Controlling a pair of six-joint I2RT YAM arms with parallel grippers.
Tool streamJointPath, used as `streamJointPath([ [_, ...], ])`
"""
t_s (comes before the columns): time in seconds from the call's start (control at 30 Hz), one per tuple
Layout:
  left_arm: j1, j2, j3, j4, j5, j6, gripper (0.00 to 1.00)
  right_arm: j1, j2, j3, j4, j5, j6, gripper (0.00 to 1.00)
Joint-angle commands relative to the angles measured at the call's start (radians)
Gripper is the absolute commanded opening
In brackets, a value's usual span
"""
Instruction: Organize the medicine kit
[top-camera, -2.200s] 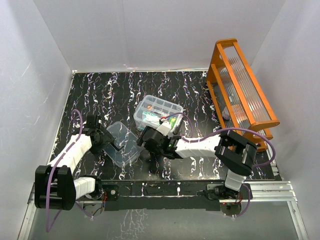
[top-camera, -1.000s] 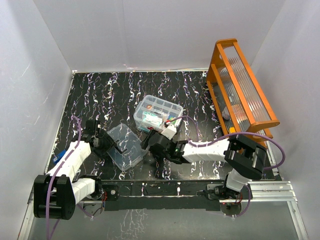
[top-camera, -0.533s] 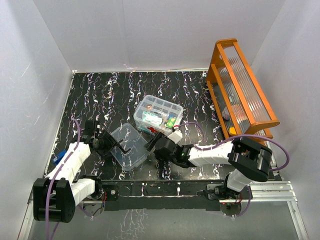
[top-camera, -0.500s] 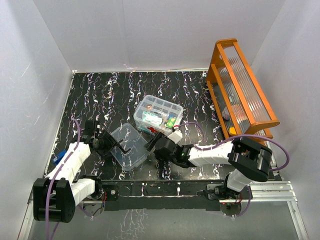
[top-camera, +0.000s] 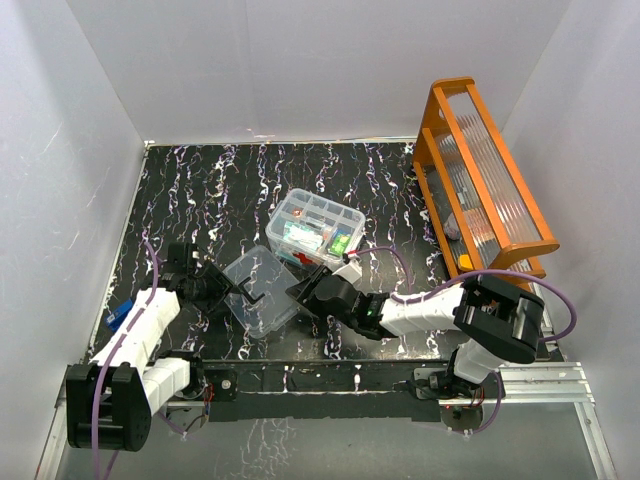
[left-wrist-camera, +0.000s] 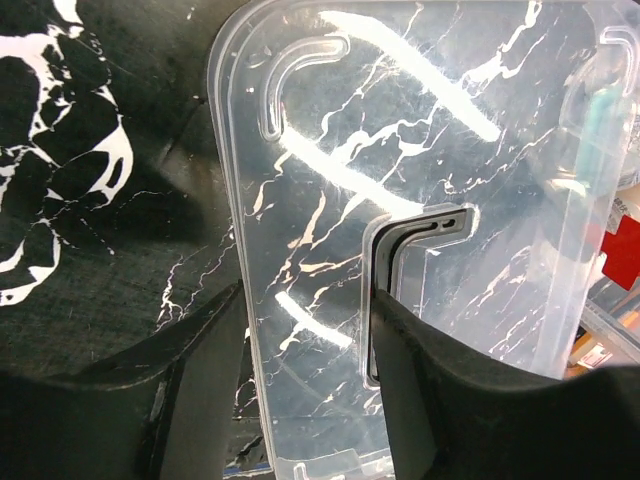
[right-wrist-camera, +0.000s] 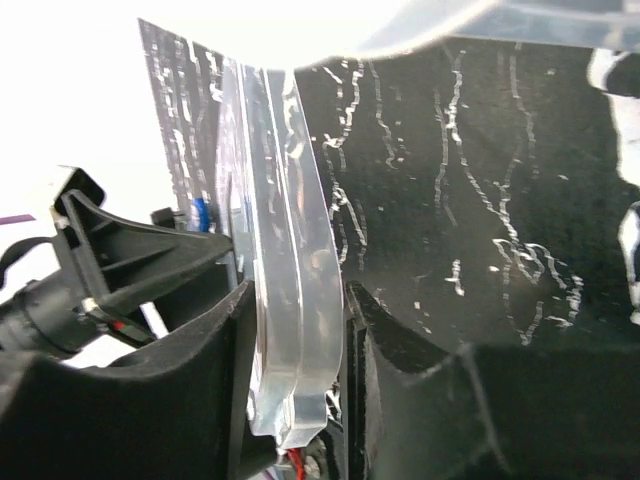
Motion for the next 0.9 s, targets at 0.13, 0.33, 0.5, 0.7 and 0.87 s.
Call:
streamJointPath([
  [0.13,-0.002,-0.049,0.006,-0.057,0.038,-0.016,0.47,0.003,-0.038,-0.003,0.11,-0.033,-0.025,0.21],
  [0.33,-0.003,-0.072,0.081,-0.158,-0.071,0.015,0.66,0.003,-0.067,0.016,0.106,-0.067,-0.101,0.18],
  [0.5,-0.002,-0.108,0.222,-0.268,-0.231,0.055,0.74,0.004,-0.121,0.063,0.043,-0.098,-0.194,0.13],
  [0.7,-0.003,-0.133,0.387,-0.337,-0.36,0.106,0.76,-0.024,-0.206,0.17,-0.078,-0.13,-0.273,0.1],
  [0.87,-0.002,-0.12,0.524,-0.363,-0.406,0.139,0.76,-0.107,-0.197,0.269,-0.144,-0.276,-0.236,0.07],
])
